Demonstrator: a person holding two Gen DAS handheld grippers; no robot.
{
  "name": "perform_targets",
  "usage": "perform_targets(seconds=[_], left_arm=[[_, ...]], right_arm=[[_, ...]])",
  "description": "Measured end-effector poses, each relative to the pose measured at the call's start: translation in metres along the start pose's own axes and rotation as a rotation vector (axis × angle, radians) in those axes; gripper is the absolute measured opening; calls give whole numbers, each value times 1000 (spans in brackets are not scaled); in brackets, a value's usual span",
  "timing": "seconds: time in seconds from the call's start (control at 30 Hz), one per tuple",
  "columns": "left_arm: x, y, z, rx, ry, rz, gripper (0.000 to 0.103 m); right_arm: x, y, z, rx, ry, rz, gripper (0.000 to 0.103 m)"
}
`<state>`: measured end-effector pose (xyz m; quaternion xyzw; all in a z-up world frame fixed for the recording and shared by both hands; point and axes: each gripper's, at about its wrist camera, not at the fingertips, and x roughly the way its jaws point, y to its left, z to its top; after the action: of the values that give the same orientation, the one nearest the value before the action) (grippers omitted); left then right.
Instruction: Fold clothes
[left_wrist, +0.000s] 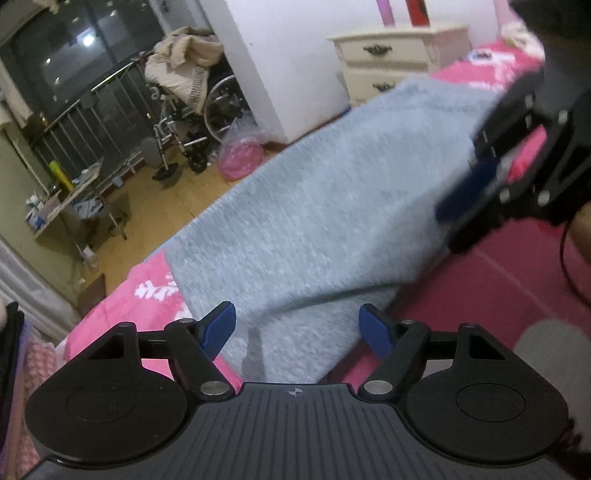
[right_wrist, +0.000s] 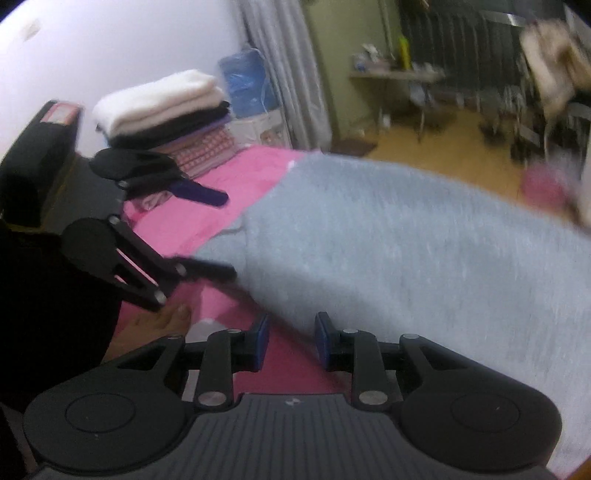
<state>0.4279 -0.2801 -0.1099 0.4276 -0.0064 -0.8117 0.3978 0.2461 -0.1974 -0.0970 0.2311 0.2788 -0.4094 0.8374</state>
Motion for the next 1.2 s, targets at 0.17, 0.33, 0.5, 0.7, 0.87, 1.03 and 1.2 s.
perform_targets(seconds=[0.17, 0.33, 0.5, 0.7, 0.87, 1.03, 1.2], left_arm=[[6, -3, -4, 28, 3, 8, 68], [3, -5, -6, 59, 0, -10, 57], [1, -4, -10, 69, -2, -52, 38], [6, 3, -8, 15, 10, -102, 26], [9, 9, -8, -30, 23, -124, 10], [-1, 12, -11, -41, 32, -142, 4], [-5, 11, -14, 14, 56, -148, 1]], right_arm=[[8, 31, 6, -234, -20, -49, 29], [24, 38, 7, -261, -23, -61, 29], [26, 13, 13, -104, -48, -143, 28], [24, -34, 10, 145, -61, -301, 28], [30, -63, -5, 246, -15, -377, 29], [34, -63, -7, 242, -23, -379, 29], [34, -63, -8, 227, -21, -383, 29]])
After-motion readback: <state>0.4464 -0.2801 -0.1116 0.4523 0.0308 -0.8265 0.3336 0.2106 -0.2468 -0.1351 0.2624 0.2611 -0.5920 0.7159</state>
